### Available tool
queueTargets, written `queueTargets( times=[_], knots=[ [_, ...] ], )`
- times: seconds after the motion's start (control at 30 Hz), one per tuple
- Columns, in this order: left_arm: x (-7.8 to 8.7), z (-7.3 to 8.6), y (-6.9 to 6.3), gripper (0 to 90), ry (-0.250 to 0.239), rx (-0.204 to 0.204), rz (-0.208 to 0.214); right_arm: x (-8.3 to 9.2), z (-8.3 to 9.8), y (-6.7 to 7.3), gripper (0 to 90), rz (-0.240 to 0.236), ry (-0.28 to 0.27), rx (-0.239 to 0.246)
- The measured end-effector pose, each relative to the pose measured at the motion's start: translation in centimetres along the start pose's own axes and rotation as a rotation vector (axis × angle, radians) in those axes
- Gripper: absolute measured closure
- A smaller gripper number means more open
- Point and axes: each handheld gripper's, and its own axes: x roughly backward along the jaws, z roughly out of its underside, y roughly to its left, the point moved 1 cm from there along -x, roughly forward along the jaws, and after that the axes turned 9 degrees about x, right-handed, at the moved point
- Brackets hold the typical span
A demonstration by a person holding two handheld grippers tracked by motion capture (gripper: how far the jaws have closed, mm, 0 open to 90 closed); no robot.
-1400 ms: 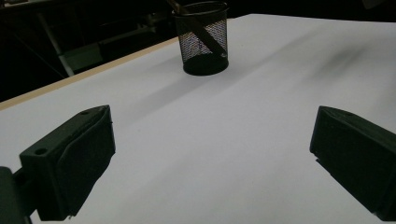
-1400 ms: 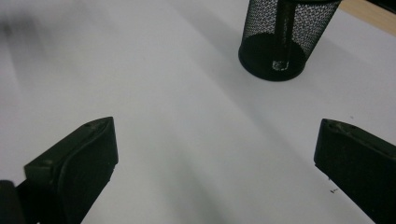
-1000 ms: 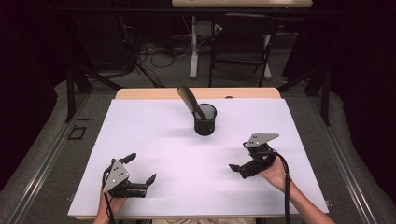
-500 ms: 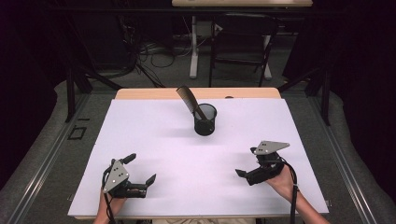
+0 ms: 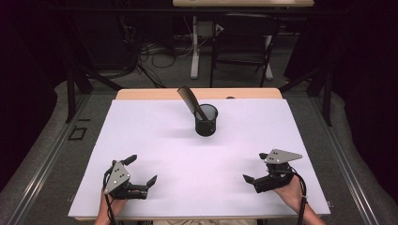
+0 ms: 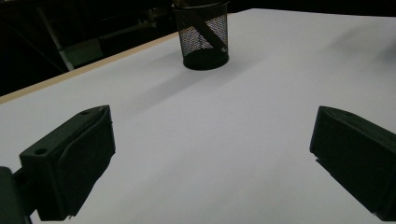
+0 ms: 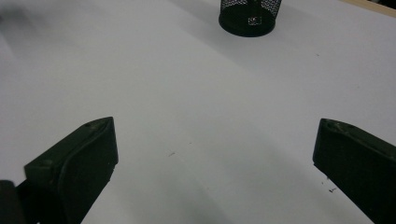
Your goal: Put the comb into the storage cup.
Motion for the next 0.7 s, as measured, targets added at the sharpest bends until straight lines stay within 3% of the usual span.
queueTargets(
  times=[0.7],
  knots=[
    [0.0,0.0,0.1,0.3,0.002,0.004,-0.002,1.3,1.2,1.0,0.0,0.059,-0.071,0.011]
  ],
)
